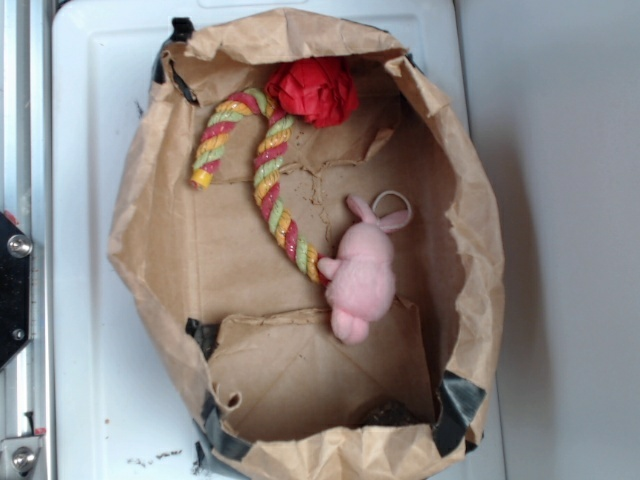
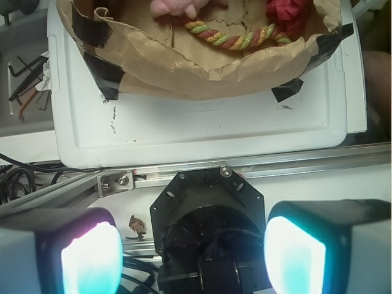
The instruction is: Grab the multicolored rope.
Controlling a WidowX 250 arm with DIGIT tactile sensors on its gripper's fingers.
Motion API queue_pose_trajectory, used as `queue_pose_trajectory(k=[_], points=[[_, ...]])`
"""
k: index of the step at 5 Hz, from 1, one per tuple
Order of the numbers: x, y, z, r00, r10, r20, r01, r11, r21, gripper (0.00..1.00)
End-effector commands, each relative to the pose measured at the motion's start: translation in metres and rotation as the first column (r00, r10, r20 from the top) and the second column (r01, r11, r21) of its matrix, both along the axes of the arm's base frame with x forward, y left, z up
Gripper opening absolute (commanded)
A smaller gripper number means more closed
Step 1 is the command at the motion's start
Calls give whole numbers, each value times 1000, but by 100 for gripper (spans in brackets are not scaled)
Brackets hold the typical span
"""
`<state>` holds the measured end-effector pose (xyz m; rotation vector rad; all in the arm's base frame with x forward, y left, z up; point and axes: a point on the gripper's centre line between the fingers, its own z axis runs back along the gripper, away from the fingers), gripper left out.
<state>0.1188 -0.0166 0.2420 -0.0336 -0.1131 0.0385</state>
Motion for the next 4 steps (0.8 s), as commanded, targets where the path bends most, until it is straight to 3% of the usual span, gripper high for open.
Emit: queue_pose_trajectory(k=[1, 2, 3, 4], points=[[0, 0, 0, 1000, 0, 0, 0, 1000, 0, 100], [23, -4, -2, 998, 55, 19, -54, 998, -12, 100], [43, 0, -7, 983, 174, 66, -175, 985, 10, 100], [63, 4, -13, 949, 299, 97, -299, 954, -15, 100]])
